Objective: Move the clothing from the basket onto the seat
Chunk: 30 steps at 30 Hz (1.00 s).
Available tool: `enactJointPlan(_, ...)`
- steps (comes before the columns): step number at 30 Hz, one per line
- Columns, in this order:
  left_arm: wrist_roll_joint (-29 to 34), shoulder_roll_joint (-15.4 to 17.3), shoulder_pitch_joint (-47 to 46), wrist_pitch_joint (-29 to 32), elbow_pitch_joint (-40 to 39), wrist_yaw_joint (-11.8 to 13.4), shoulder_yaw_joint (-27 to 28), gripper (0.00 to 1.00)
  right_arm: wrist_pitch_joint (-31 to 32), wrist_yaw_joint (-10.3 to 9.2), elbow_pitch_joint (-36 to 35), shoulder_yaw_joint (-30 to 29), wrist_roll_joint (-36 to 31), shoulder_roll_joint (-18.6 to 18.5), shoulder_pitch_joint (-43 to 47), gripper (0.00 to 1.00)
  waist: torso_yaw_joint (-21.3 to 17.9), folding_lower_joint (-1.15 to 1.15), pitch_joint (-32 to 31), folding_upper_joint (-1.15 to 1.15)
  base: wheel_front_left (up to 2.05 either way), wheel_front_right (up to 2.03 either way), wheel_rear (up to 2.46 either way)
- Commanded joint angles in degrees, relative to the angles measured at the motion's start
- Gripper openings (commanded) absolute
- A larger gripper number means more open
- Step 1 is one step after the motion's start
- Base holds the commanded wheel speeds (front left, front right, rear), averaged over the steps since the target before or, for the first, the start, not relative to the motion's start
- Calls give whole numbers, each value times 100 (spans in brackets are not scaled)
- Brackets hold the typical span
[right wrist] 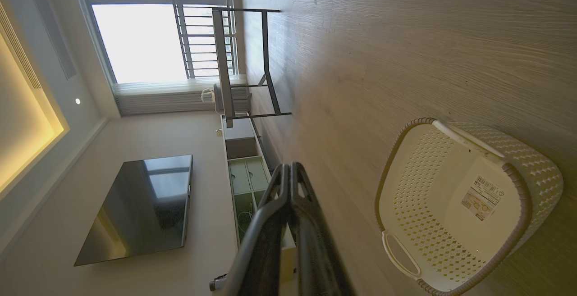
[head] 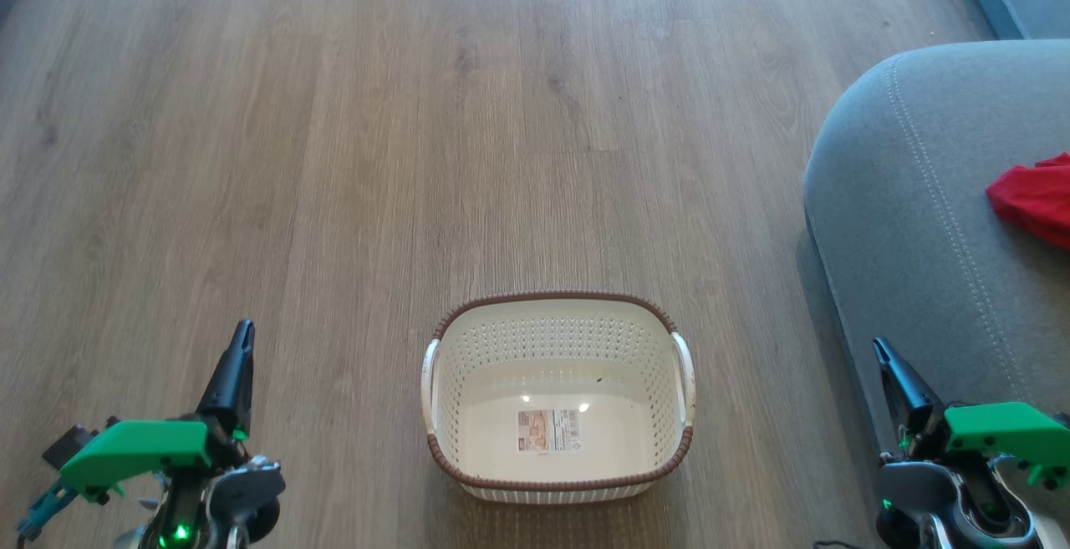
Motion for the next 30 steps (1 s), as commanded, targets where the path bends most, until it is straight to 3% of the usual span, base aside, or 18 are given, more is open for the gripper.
enactJointPlan(1, -24, 39, -316, 42, -198, -38, 205, 0, 59, 40, -234, 100, 2, 4, -295, 0, 0, 0, 0, 0, 0, 0, 0)
enactJointPlan(30, -24, 39, -316, 41, -198, -38, 205, 0, 72, 40, -233, 84, -12, 15, -297, 0, 0, 0, 0, 0, 0, 0, 0)
